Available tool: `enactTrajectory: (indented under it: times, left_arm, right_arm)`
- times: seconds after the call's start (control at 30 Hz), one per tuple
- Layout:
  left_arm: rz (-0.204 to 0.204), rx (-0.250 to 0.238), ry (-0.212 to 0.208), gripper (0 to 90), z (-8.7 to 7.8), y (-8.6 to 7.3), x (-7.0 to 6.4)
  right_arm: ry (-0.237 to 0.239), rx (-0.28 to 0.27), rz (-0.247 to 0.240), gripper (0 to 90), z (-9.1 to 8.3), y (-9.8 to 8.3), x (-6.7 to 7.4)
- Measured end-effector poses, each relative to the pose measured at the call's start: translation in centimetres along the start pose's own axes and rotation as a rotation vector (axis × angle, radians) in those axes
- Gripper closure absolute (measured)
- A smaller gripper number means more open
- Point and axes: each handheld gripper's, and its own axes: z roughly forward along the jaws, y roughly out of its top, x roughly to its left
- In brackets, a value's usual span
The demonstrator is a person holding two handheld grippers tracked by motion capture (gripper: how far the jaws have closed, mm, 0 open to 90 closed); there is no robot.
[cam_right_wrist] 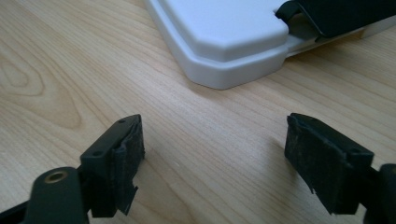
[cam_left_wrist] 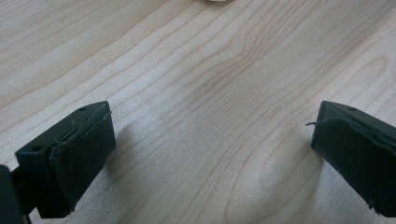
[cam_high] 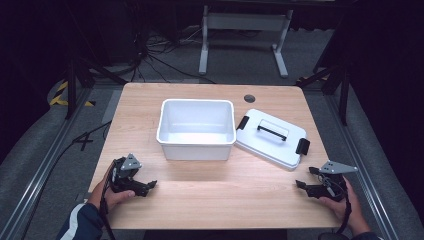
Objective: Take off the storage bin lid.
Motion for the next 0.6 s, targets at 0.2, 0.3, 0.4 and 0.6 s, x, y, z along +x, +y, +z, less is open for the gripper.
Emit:
enactTrajectory:
  times: [0.2,0.3,0.4,0.6]
  left_arm:
    - [-0.001,0.001,-0.003,0.1,0.01,0.0,-0.01]
    - [-0.002,0.001,-0.003,0.1,0.0,0.0,-0.01]
    - [-0.003,0.003,0.0,0.2,-0.02,0.0,-0.04]
    - [-0.003,0.004,0.005,0.3,-0.06,-0.02,-0.06]
  right_arm:
    - [-0.013,0.003,0.007,16.9,0.07,0.02,0.01]
    - [-0.014,0.003,0.008,16.9,0.07,0.02,0.03]
    - [-0.014,0.003,0.008,16.9,0.07,0.02,0.03]
    - [-0.014,0.003,0.008,16.9,0.07,0.02,0.03]
